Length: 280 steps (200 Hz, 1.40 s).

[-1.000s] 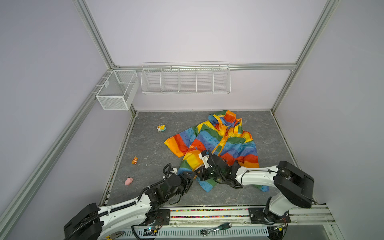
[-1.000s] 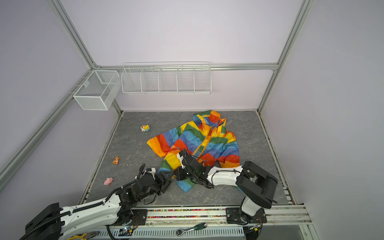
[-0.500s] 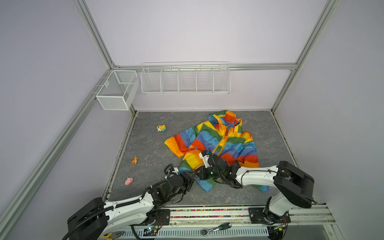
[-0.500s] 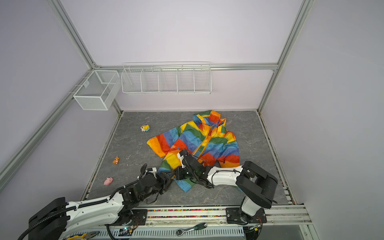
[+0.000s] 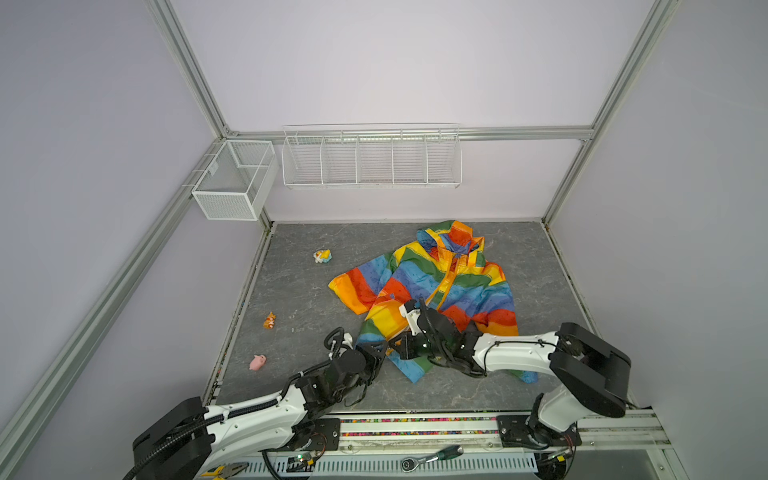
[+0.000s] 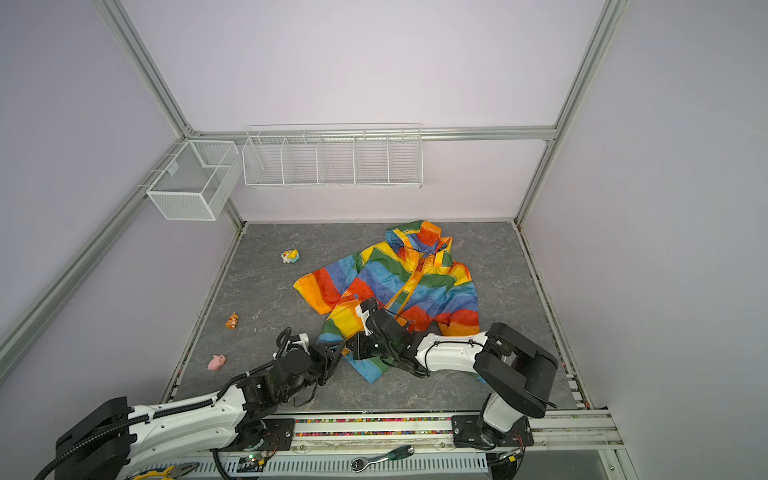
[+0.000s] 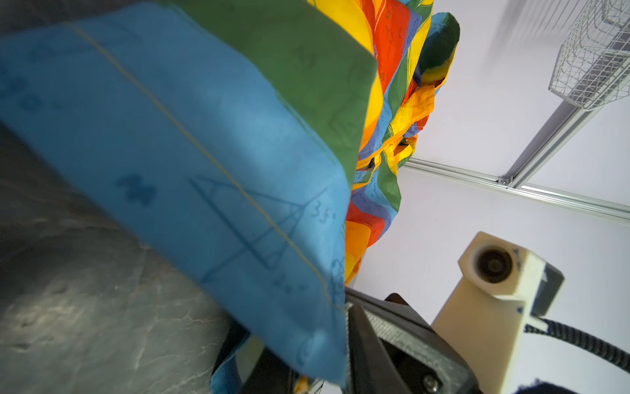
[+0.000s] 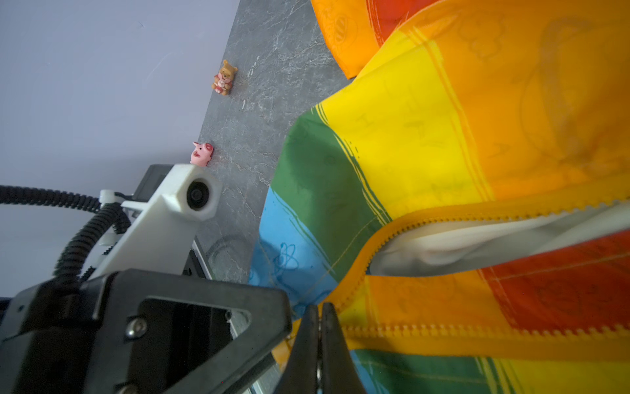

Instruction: Zip up the jacket

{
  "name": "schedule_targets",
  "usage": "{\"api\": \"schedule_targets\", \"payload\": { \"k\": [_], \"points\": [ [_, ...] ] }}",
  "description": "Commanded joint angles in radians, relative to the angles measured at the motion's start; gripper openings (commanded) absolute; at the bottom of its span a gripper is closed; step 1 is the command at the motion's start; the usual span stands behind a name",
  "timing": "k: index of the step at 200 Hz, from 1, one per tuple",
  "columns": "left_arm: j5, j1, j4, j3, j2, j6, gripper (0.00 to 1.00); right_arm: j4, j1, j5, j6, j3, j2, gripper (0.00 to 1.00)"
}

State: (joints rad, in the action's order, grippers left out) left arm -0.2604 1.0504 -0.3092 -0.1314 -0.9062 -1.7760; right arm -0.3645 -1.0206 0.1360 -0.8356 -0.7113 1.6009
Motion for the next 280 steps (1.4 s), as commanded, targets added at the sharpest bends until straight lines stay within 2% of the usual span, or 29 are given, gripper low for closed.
{"api": "schedule_targets", "payload": {
  "k": [1, 64, 148, 219, 280],
  "points": [
    [-0.02, 0.005, -0.01, -0.005, -0.012, -0.013, 0.22, -0.018, 0.009, 0.015, -0.007, 0.017, -0.027, 0.06],
    [-0.031, 0.005, -0.005, 0.012, -0.004, -0.009, 0.0, 0.022, 0.023, -0.005, 0.024, 0.01, -0.038, 0.06],
    [-0.023, 0.003, 0.041, -0.014, 0.054, 0.068, 0.0, 0.146, 0.045, -0.124, 0.124, -0.049, 0.002, 0.06],
    [-0.009, -0.007, 0.105, -0.058, 0.101, 0.171, 0.0, 0.216, 0.1, -0.154, 0.182, -0.078, 0.019, 0.06],
    [0.049, -0.07, 0.257, -0.221, 0.097, 0.333, 0.0, 0.309, 0.205, -0.177, 0.269, -0.117, -0.03, 0.06]
  ]
}}
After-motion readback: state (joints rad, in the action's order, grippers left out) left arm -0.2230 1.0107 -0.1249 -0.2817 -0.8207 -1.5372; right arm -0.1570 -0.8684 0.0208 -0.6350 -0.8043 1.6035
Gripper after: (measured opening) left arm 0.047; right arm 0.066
